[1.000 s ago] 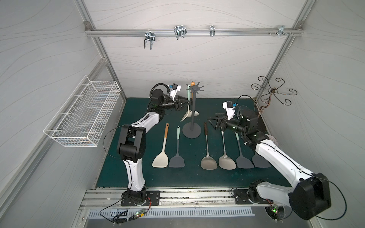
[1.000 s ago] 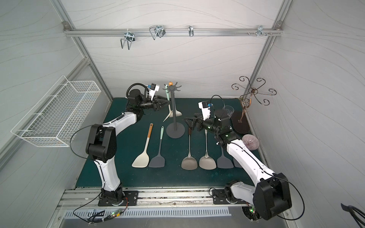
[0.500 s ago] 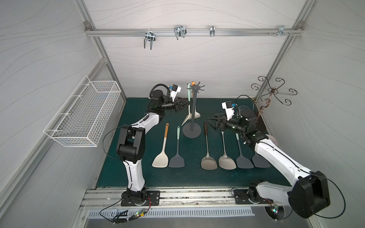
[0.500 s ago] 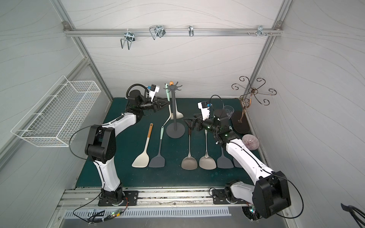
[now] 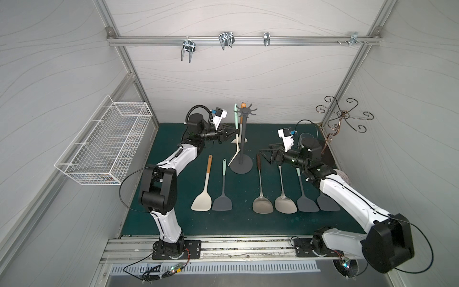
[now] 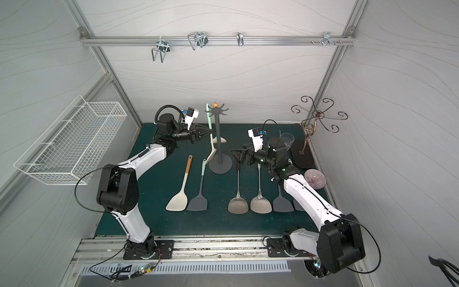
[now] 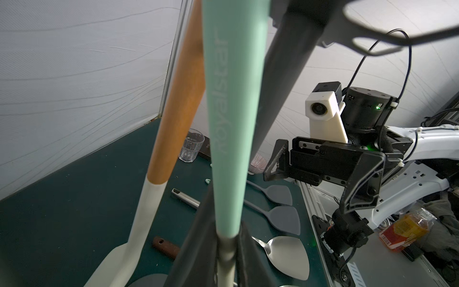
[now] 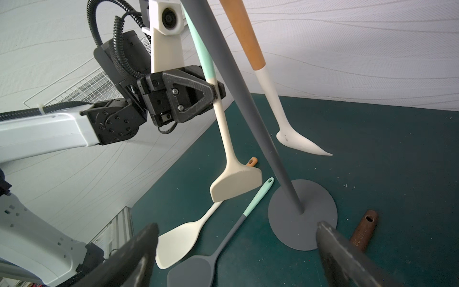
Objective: Take the spatula off the kitchen utensil rack
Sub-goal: Take off the spatula from the rack.
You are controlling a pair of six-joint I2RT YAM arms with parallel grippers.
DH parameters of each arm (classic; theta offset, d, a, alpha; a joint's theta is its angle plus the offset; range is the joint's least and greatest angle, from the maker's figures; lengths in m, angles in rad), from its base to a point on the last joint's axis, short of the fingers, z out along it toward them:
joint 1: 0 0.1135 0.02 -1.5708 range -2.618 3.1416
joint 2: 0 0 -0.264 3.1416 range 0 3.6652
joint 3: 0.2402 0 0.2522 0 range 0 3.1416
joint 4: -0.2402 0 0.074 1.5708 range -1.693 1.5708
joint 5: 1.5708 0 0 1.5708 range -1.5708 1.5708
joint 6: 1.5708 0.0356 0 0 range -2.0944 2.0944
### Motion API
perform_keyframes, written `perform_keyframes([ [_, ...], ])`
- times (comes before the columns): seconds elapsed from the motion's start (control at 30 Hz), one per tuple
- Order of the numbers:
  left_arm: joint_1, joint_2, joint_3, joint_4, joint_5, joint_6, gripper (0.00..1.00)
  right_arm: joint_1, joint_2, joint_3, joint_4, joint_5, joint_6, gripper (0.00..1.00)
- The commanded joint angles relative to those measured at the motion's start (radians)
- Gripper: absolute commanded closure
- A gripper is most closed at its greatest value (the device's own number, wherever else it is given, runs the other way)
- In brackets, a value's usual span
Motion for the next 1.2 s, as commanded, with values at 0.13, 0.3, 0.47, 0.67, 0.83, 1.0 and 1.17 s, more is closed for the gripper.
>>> perform_keyframes([
  [0.13, -0.001, -0.125, -0.023, -0.177, -0.142, 0.199, 0.98, -0.002, 0.007, 0.019, 0.01, -0.021, 0.014, 0.01],
  [0.3, 0.002, -0.163, -0.033, -0.176, -0.185, 0.208, 0.98, -0.002, 0.008, 0.019, 0.011, -0.025, 0.016, 0.01],
  [0.47, 0.006, -0.173, 0.016, -0.287, -0.259, 0.277, 0.98, -0.001, 0.007, 0.02, 0.008, -0.031, 0.016, 0.01],
  [0.67, 0.006, -0.213, 0.062, -0.463, -0.342, 0.378, 0.98, 0.0, 0.009, 0.02, 0.01, -0.032, 0.017, 0.01],
  [0.83, 0.006, -0.244, 0.087, -0.557, -0.415, 0.426, 0.99, 0.001, 0.01, 0.018, 0.017, -0.036, 0.022, 0.01],
  [1.0, 0.006, -0.267, 0.105, -0.583, -0.459, 0.423, 0.99, 0.004, 0.016, 0.021, 0.019, -0.039, 0.027, 0.01],
  [1.17, 0.006, -0.35, 0.082, -0.644, -0.606, 0.383, 1.0, 0.009, 0.013, 0.032, -0.006, -0.023, 0.022, 0.01],
])
